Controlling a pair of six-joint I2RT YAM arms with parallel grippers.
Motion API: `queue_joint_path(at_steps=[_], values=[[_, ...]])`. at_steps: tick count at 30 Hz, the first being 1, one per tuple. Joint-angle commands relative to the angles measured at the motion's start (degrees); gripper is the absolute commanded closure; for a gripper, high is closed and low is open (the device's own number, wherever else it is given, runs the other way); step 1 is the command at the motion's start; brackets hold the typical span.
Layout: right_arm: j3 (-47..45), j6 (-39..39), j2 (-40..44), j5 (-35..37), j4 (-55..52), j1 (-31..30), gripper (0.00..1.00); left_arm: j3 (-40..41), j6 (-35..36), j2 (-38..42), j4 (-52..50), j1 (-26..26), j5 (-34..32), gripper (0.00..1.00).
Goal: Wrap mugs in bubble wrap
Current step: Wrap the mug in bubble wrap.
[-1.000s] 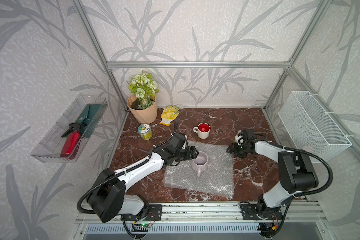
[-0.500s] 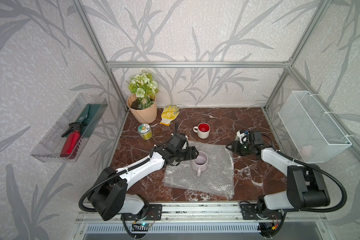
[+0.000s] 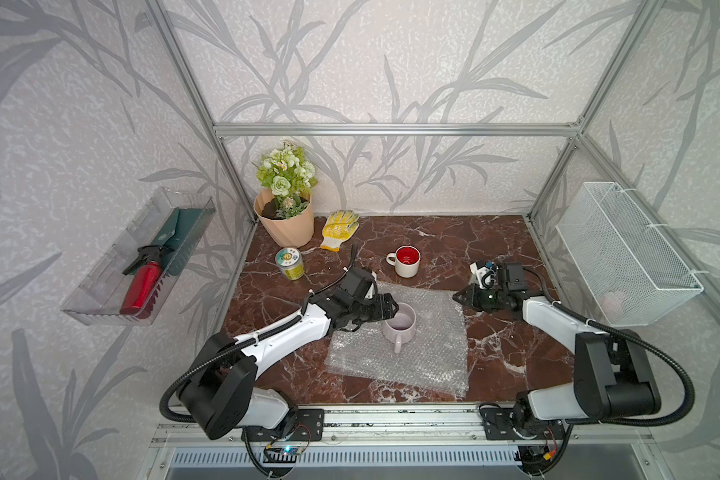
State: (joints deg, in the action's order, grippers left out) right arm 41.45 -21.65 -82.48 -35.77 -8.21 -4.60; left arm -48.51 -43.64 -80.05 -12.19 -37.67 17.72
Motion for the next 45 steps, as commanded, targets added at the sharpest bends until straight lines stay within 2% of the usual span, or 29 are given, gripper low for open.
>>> queue_joint_path(at_steps=[1, 2, 7, 10, 12, 21, 28, 33, 40, 45], values=[[3.3, 1.5, -1.5, 2.1, -1.4, 0.1, 0.97, 0.7, -0.3, -0.2, 0.6, -0.2, 0.4, 0.17], [4.3, 1.6, -2.2, 2.4, -1.5, 0.1, 1.00, 0.7, -0.4, -0.3, 0.6, -0.2, 0.4, 0.17], [9.7, 2.2, -6.0, 4.3, -2.4, 0.1, 1.00, 0.7, -0.3, -0.3, 0.6, -0.3, 0.9, 0.17], [12.7, 2.7, -7.9, 5.2, -3.2, 0.1, 1.00, 0.7, -0.2, -0.7, 0.3, -0.4, 1.2, 0.19], [13.9, 2.7, -8.6, 4.0, -3.5, 0.0, 1.00, 0.9, -0.1, -0.8, 0.4, -0.5, 1.4, 0.26], [12.2, 3.1, -4.1, 0.9, -4.2, -2.6, 1.00, 2.4, -1.0, -1.6, 2.7, -1.3, 2.5, 0.30], [11.5, 2.1, 4.1, -0.2, -7.7, -9.5, 1.00, 2.4, -1.2, -3.0, 3.2, -1.9, 2.8, 0.39], [11.7, 0.4, 7.8, 0.0, -9.5, -15.0, 1.00, 2.6, -1.5, -3.2, 3.9, -2.0, 2.8, 0.42], [10.1, -3.6, 9.3, -0.6, -7.2, -23.2, 1.00, 2.3, -1.8, -3.8, 4.2, -2.1, 2.9, 0.43], [8.5, -5.3, 8.3, 0.6, -5.2, -28.0, 1.00, 2.7, -2.6, -2.5, 3.9, -2.1, 1.8, 0.50]])
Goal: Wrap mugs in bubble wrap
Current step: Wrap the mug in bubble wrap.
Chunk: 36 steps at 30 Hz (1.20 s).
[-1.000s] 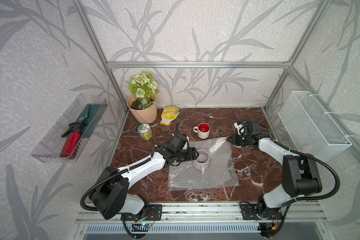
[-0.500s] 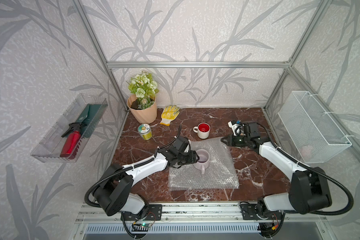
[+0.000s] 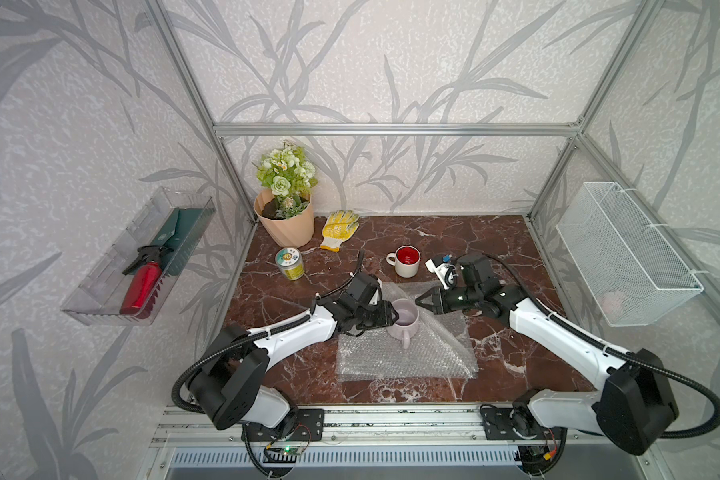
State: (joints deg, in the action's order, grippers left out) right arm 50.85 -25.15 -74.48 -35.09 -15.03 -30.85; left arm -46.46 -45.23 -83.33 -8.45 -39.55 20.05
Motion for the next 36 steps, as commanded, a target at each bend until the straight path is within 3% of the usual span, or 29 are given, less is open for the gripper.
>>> queue_joint_path(at_steps=[1, 6, 11, 15, 21, 36], values=[[-1.3, -2.2, -0.2, 0.2, 2.4, -2.6, 1.00, 1.2, -1.5, 1.8, 0.0, -0.3, -1.6, 0.53], [-3.6, -4.1, -3.3, 1.5, 6.9, -5.6, 1.00, 4.6, -4.0, 9.2, -0.1, -0.2, -8.2, 0.55], [-5.0, -5.2, -7.7, 2.8, 11.4, -7.5, 1.00, 6.4, -3.9, 13.1, 2.1, -0.1, -10.7, 0.24], [-5.3, -5.9, -10.8, 3.1, 14.5, -8.6, 1.00, 3.7, -2.3, 9.9, 1.9, -0.1, -7.1, 0.14], [-6.3, -6.4, -12.3, 3.8, 16.4, -9.2, 1.00, 1.9, -2.4, 4.2, 3.8, -0.3, -3.2, 0.13], [-6.9, -4.8, -13.1, 4.5, 15.9, -9.3, 1.00, 0.6, -3.3, -4.6, 8.3, -0.1, -2.1, 0.14]])
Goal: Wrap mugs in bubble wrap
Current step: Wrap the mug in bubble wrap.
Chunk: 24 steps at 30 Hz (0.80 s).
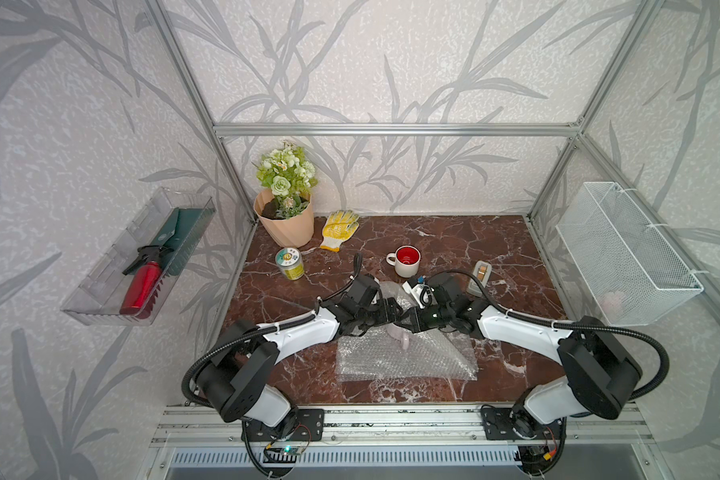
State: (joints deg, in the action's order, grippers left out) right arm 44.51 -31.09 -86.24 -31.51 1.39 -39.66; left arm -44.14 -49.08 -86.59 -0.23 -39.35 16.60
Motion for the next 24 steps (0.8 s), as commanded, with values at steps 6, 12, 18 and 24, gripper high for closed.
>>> queue_joint_path(at_steps=[6, 12, 18, 24], values=[[-0.5, 1.1, -1.7, 1.0, -0.2, -0.5, 1.00, -5.4, 2.7, -5.0, -2.6, -0.3, 0.6, 0.14], [-0.6, 1.2, -1.7, 1.1, -0.4, -0.4, 0.98, -6.4, 2.2, -8.0, -1.3, -0.3, 1.6, 0.14], [-0.2, 1.2, -0.8, 1.3, -1.1, -0.4, 0.90, -6.3, 1.8, -8.7, -0.8, -0.2, 1.2, 0.14], [1.3, 3.2, 3.5, 3.3, -5.6, -0.4, 0.73, -6.4, 1.8, -9.2, -0.9, -0.1, 1.0, 0.13]])
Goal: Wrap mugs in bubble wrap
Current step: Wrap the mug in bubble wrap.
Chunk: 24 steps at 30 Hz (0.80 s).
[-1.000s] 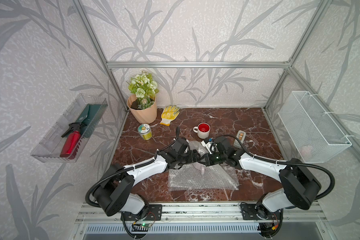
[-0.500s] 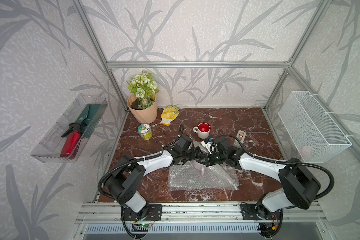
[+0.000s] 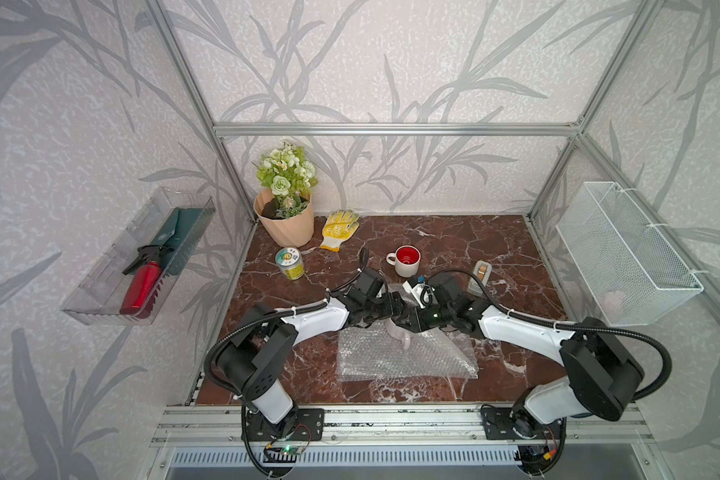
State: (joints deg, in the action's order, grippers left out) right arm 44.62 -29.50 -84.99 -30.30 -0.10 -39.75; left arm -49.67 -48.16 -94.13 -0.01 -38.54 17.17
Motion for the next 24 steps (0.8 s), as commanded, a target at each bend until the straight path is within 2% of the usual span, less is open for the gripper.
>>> queue_joint_path(at_steps=[1, 6, 10, 11, 13, 15, 17, 24], values=[[1.3, 2.2, 3.6, 2.8, -5.4, -0.4, 0.71, -0.9, 0.8, -1.8, -1.1, -0.9, 0.5, 0.13], [1.1, 4.9, 11.8, 8.7, -13.0, -0.3, 0.60, -0.7, 0.5, -2.5, -0.5, -0.9, 0.7, 0.14], [-1.4, 5.2, 20.5, 20.7, -21.3, -0.3, 0.55, -0.4, 0.3, -2.5, 0.0, -0.9, 0.7, 0.13], [-2.3, 5.2, 22.8, 24.3, -23.8, -0.3, 0.52, -0.4, 0.2, -2.6, 0.1, -0.9, 0.8, 0.13], [-3.4, 5.0, 26.5, 28.0, -29.1, -0.3, 0.39, -0.5, 0.2, -2.8, 0.3, -1.0, 0.9, 0.13], [-5.0, 4.2, 29.6, 29.1, -33.3, -0.3, 0.26, -0.6, 0.1, -2.9, 0.3, -1.0, 1.2, 0.14], [-6.6, 2.7, 31.4, 29.1, -36.5, -0.3, 0.20, -0.8, 0.2, -3.0, 0.3, -0.9, 1.3, 0.13], [-10.8, -3.2, 31.0, 26.8, -40.5, -0.3, 0.17, -0.9, 0.1, -3.5, 0.1, -0.9, 1.2, 0.13]])
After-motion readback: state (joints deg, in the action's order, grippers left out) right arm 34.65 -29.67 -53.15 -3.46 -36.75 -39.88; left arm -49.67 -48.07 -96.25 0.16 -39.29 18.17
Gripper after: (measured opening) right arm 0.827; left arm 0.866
